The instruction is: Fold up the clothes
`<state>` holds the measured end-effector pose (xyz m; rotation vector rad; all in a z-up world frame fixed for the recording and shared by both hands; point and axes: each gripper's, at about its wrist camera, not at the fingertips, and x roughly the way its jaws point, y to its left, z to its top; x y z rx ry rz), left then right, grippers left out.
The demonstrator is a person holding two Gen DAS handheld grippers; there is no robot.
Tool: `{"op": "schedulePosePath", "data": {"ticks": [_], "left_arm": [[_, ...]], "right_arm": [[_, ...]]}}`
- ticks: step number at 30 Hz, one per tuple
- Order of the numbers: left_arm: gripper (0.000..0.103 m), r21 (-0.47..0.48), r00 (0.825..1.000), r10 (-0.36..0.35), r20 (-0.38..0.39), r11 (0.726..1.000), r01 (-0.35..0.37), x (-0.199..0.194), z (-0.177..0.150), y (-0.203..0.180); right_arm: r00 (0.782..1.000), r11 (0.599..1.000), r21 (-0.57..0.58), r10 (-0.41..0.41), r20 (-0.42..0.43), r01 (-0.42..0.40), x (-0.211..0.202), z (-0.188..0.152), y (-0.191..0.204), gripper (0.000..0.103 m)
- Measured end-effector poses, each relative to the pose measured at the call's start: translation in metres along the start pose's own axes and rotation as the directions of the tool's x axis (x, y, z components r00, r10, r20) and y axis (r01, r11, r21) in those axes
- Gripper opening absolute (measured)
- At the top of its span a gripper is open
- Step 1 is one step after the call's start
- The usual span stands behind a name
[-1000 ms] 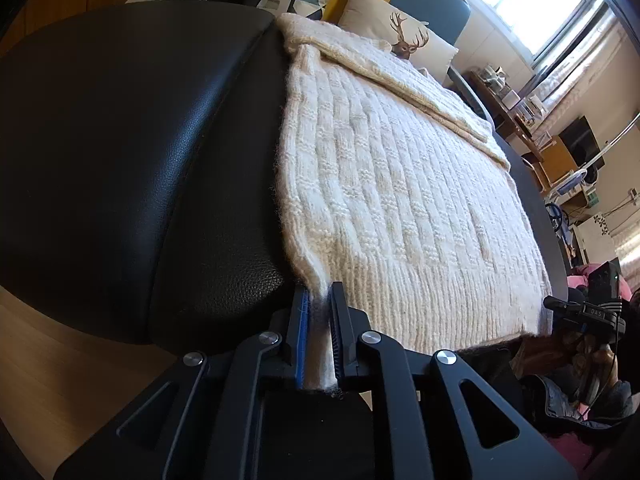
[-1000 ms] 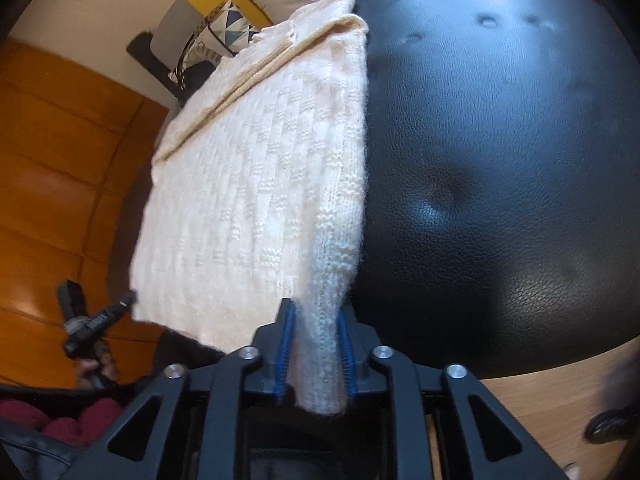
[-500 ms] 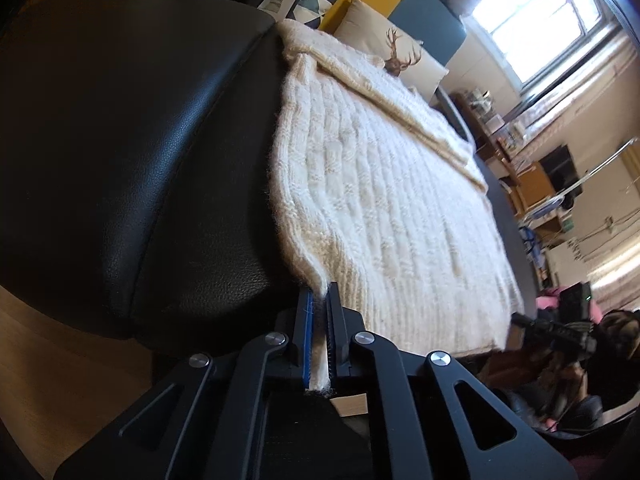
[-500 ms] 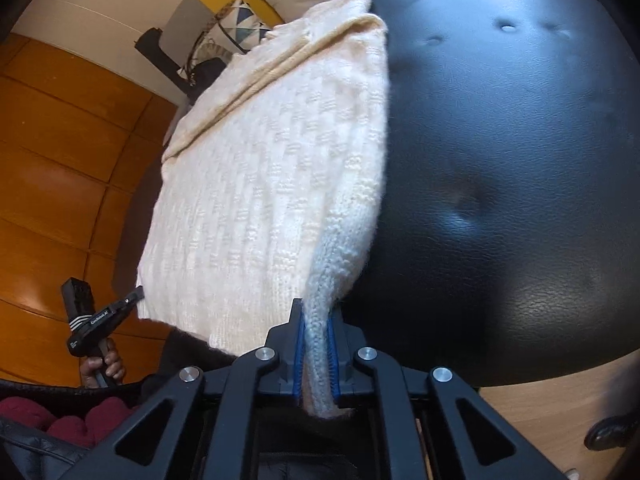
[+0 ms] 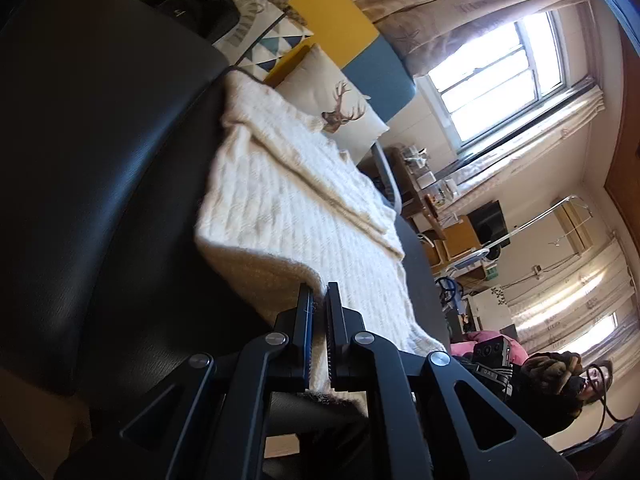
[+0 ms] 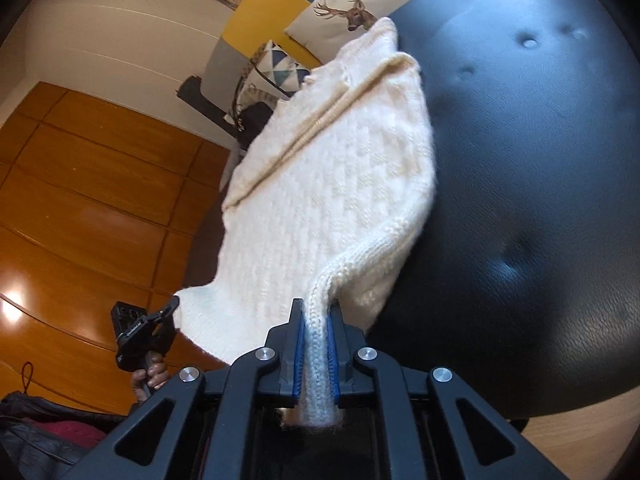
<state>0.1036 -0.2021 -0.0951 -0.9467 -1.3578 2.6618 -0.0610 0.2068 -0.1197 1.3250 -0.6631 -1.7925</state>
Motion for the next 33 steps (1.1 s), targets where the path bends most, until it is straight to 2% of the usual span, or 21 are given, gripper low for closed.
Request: {"op": "schedulePosePath", "data": {"ticks": [9, 17, 24, 33], "left_arm": [[0.004, 0.016, 0.999, -0.045, 0.021, 0.999, 0.045, 0.007, 0.025, -0.007], [0.004, 0.065, 0.995, -0.08, 0.059, 0.995, 0.077, 0.014, 0.062, -0.025], [0.004, 0.091, 0.989, -0.099, 0.109, 0.992, 0.089, 0.033, 0.112, -0.036], [0.004, 0.062, 0.988, -0.052, 0.145, 0.997, 0.044, 0.072, 0.178, -0.026]], "right_arm": [[0.994, 0.996, 0.016, 0.092, 0.06, -0.093, 0.005, 0.023, 0.009, 0.008], [0.97, 0.98, 0.023, 0.191, 0.15, -0.197, 0.017, 0.062, 0.018, 0.008], [0.955, 0.977, 0.003, 0.209, 0.212, -0.214, 0.035, 0.119, 0.031, 0.008], [0.945, 0.98, 0.033, 0.179, 0.273, -0.196, 0.057, 0.189, 0.024, 0.008]]}}
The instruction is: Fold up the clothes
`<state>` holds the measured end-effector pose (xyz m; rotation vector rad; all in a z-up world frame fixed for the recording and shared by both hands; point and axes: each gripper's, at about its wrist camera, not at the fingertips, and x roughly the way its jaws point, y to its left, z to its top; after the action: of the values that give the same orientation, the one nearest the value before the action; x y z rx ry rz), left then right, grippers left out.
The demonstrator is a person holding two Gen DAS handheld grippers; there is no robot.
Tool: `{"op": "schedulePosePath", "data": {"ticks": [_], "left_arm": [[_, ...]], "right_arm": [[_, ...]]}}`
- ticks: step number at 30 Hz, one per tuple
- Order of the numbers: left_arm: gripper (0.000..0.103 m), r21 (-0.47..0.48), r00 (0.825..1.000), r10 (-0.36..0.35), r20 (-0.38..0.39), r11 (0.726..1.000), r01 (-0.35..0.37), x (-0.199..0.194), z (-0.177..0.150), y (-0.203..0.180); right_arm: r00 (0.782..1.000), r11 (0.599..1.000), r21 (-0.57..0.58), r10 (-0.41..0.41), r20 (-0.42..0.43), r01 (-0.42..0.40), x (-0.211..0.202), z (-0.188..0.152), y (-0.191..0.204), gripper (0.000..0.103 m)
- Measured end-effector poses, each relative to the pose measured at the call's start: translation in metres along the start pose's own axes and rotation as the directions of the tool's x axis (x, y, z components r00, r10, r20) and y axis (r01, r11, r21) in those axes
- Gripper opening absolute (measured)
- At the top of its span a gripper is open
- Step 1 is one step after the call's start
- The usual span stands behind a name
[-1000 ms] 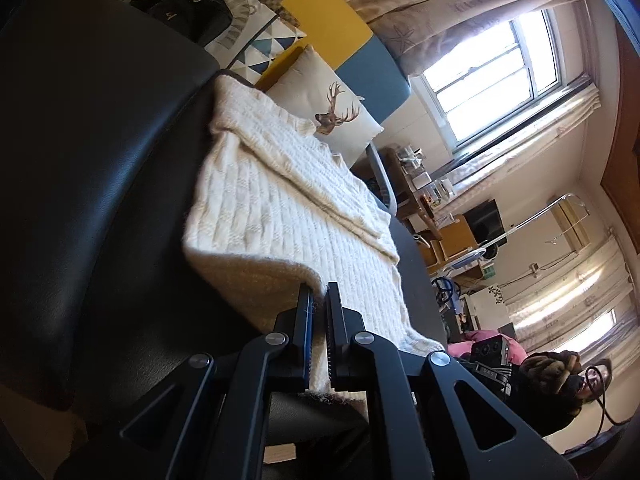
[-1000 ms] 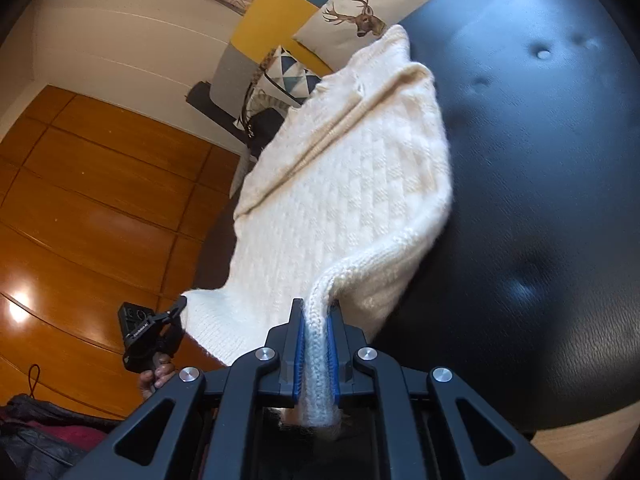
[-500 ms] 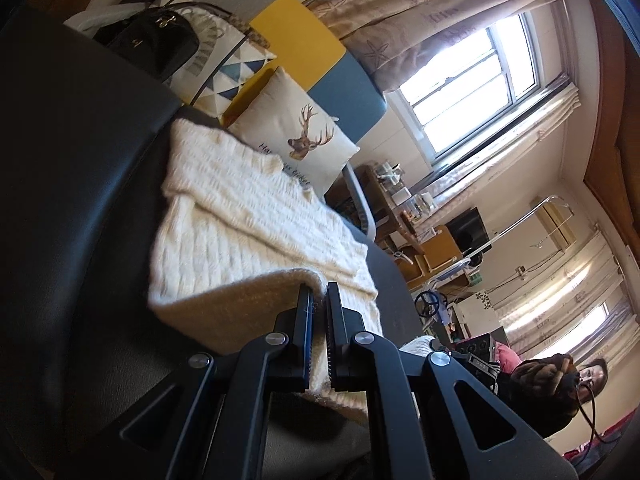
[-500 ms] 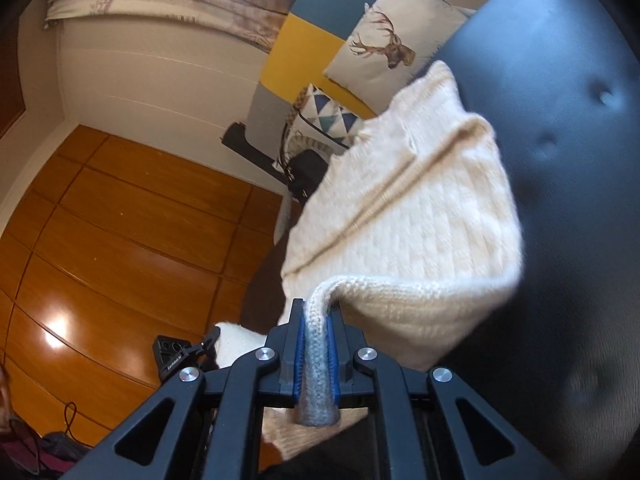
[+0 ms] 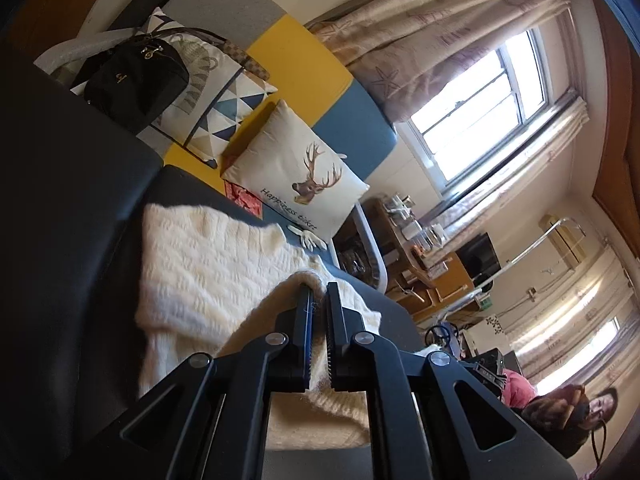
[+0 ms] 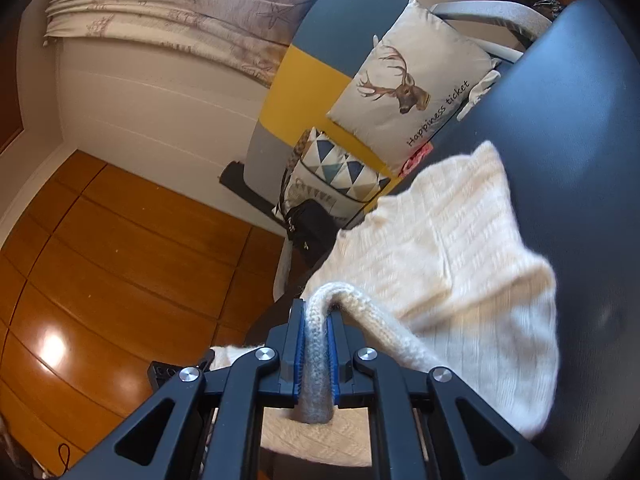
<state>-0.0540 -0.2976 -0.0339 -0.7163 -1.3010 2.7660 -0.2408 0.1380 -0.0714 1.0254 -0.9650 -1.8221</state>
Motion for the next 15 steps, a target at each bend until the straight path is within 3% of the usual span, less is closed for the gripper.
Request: {"op": "schedulePosePath", "data": {"ticks": [5, 15], "left_arm": [[0.004, -0.017, 1.0, 0.021, 0.012, 1.0, -0.02, 0.027, 0.026, 0.009], [0.004, -0.035, 0.994, 0.106, -0.005, 0.994, -0.106, 0.082, 0.063, 0.036]], "right_arm": [[1.0, 1.0, 0.018, -0.01, 0.03, 0.01, 0.018, 0.032, -0.01, 0.008], [0.995, 0.995, 0.027, -0.096, 0.002, 0.096, 0.067, 0.081, -0.035, 0.008]]}}
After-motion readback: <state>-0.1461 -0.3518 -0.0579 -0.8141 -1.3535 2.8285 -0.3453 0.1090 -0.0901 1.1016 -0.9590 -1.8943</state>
